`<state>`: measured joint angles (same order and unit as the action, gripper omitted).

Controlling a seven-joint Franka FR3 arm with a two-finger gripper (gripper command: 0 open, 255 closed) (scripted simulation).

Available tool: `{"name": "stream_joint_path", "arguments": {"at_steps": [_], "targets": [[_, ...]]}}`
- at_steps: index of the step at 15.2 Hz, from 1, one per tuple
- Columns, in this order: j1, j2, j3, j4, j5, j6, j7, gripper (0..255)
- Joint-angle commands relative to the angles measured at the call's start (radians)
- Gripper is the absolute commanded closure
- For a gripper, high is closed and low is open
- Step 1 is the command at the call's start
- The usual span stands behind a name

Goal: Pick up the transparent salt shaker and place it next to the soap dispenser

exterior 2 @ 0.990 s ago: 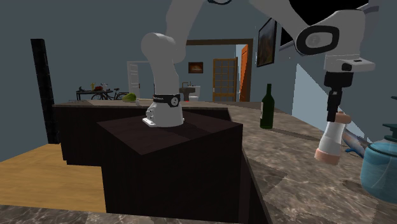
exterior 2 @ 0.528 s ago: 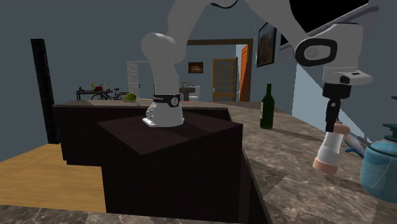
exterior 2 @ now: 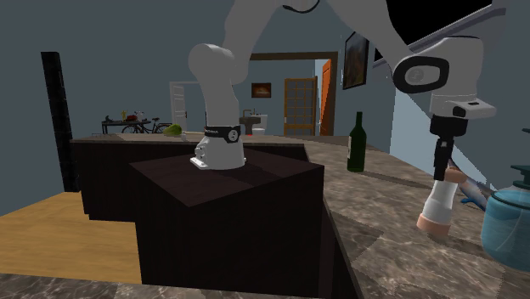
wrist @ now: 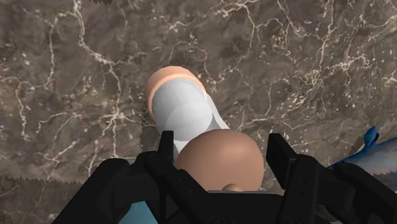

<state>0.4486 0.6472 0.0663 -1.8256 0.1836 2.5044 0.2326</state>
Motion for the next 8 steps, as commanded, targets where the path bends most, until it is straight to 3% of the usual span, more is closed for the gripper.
{"name": "stream_joint_path", "arguments": {"at_steps": [1, 2, 8], "targets": [[0.000, 0.000, 0.000, 0.000, 0.000, 0.000, 0.000, 255], [0.000, 0.000, 0.000, 0.000, 0.000, 0.000, 0.000, 0], [-0.002, -0.027, -0.001, -0.007, -0.001, -0.021, 0.001, 0]]}}
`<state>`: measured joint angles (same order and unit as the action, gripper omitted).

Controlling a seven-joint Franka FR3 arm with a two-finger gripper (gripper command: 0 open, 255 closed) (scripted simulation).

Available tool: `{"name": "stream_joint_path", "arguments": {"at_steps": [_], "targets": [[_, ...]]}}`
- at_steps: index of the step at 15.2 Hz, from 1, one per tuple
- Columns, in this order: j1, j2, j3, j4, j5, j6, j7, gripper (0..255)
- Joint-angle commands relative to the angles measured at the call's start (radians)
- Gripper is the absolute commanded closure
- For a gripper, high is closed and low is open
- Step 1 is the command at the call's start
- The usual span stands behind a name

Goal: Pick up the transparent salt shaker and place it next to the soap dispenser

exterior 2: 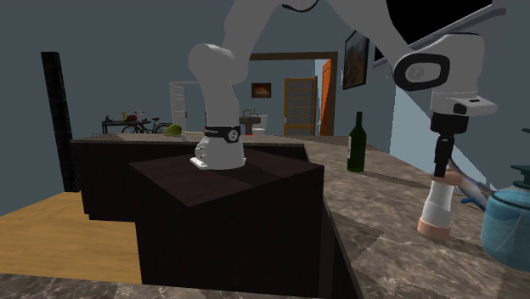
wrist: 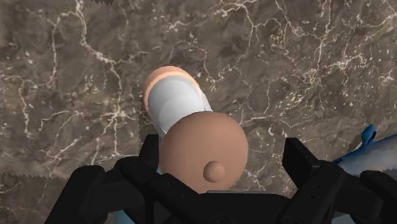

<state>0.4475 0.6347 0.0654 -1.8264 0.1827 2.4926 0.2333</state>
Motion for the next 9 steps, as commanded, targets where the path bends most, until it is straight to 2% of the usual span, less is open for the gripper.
{"name": "stream_joint_path", "arguments": {"at_steps": [1, 3, 9], "targets": [[-0.004, -0.041, -0.002, -0.011, -0.002, -0.030, 0.001, 0], [-0.008, -0.086, -0.004, -0.017, -0.004, -0.070, 0.002, 0], [-0.008, -0.086, -0.004, -0.017, -0.004, -0.070, 0.002, 0]]}}
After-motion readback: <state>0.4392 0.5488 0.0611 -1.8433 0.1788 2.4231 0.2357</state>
